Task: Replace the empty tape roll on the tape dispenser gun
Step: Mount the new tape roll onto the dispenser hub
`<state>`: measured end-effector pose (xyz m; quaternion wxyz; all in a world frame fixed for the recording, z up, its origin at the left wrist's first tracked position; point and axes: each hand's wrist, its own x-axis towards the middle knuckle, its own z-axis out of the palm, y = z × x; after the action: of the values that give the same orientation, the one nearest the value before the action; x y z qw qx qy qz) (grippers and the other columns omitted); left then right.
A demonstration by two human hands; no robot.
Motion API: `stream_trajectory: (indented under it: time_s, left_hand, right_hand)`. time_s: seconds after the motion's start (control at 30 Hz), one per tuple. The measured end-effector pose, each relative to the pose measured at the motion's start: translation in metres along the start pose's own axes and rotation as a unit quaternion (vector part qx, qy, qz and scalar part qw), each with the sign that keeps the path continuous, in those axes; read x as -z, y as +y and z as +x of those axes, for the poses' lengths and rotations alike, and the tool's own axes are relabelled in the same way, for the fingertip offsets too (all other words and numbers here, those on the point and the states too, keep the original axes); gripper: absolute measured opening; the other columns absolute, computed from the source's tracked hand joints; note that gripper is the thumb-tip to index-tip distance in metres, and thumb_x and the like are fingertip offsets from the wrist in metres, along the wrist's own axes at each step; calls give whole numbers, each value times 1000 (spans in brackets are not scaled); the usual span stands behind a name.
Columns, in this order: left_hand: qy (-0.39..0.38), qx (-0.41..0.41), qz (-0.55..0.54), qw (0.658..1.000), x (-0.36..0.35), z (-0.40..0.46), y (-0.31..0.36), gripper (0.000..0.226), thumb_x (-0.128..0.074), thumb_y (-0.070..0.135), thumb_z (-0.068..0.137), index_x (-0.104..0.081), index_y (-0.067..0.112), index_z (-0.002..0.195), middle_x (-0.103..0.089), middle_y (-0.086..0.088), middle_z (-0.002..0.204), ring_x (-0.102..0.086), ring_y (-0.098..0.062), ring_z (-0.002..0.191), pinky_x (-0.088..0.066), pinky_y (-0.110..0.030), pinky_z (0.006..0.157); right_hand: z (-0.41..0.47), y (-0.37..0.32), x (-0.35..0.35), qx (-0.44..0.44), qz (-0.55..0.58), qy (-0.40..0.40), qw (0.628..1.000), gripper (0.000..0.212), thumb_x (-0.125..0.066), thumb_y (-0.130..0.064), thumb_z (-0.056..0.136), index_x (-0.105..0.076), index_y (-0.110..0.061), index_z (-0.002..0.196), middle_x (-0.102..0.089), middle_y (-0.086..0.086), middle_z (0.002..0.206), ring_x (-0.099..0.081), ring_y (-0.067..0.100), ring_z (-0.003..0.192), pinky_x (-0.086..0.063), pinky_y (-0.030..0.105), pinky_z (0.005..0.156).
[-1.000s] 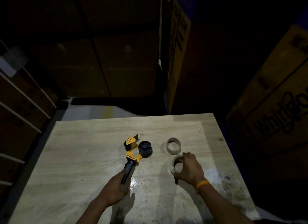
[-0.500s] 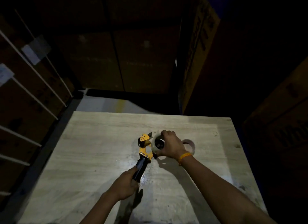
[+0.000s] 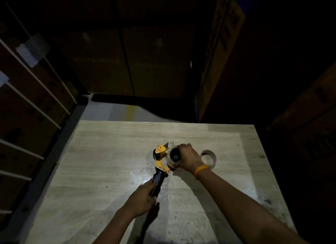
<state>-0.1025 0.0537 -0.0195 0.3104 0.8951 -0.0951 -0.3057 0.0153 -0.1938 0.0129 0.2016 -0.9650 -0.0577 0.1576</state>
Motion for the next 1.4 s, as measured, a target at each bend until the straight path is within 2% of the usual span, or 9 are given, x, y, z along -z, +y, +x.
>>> stream_trajectory:
  time_s: [0.3, 0.43, 0.63, 0.73, 0.83, 0.93, 1.07, 1.27, 1.4]
  left_hand:
    - [5, 6, 9, 1000, -7, 1, 5, 76, -62, 25, 90, -32, 30, 161, -42, 7, 162, -50, -21, 139, -49, -31, 104]
    - [12, 11, 16, 1000, -10, 2, 1, 75, -61, 26, 92, -32, 30, 161, -40, 7, 163, -50, -22, 138, -48, -31, 103]
    - [25, 16, -11, 1000, -15, 11, -15, 72, -56, 32, 87, -37, 37, 157, -48, 11, 157, -51, -15, 137, -48, -34, 109]
    - [32, 3, -30, 999, -15, 14, -16, 76, -56, 27, 84, -35, 44, 155, -50, 17, 150, -52, -11, 132, -49, -34, 107]
    - [21, -16, -19, 999, -18, 18, -19, 76, -52, 24, 81, -35, 45, 152, -46, 10, 151, -54, -19, 132, -52, -38, 103]
    - [-7, -17, 6, 1000, -20, 24, -23, 81, -52, 23, 80, -35, 37, 157, -33, 1, 163, -49, -27, 137, -51, -42, 105]
    - [-15, -19, 38, 999, -14, 24, -19, 72, -51, 23, 84, -43, 33, 155, -23, -2, 170, -46, -31, 140, -50, -41, 106]
    - [-2, -6, 127, 992, -10, 22, -16, 47, -51, 29, 97, -54, 37, 144, -47, -1, 148, -56, -28, 121, -48, -38, 88]
    - [-9, -4, 155, 988, -13, 21, -16, 47, -52, 27, 95, -56, 25, 142, -52, -6, 140, -57, -31, 116, -47, -40, 85]
  right_hand:
    - [9, -1, -21, -52, -39, -38, 997, 64, -91, -38, 70, -67, -8, 122, -67, 17, 121, -55, 38, 118, -55, 43, 92]
    - [17, -2, -23, -83, -26, -34, 996, 76, -94, -52, 62, -69, -6, 118, -72, 16, 118, -65, 33, 110, -58, 39, 88]
    - [20, -9, -25, -95, -52, -53, 993, 84, -93, -50, 65, -59, -6, 128, -64, 17, 127, -55, 35, 120, -55, 42, 92]
    - [14, -26, -29, -73, -71, 1, 995, 77, -85, -54, 75, -58, -7, 129, -58, 16, 130, -46, 36, 127, -54, 46, 92]
    - [8, -50, -42, -9, -69, 48, 996, 67, -82, -57, 73, -66, -12, 121, -59, 13, 126, -46, 35, 123, -53, 47, 93]
    - [7, -67, -60, 18, -90, -23, 996, 67, -85, -46, 75, -63, -7, 124, -53, 19, 133, -41, 40, 125, -48, 52, 102]
    - [12, -74, -72, -2, -120, -47, 992, 42, -71, -16, 91, -57, -4, 128, -51, 20, 132, -40, 42, 130, -48, 50, 97]
    - [19, -65, -80, 19, -115, -21, 993, 46, -69, -12, 89, -59, -5, 133, -53, 19, 132, -43, 41, 123, -49, 50, 91]
    - [15, -64, -84, 4, -98, -10, 995, 47, -72, -9, 84, -64, -7, 131, -54, 16, 132, -43, 39, 120, -52, 49, 90]
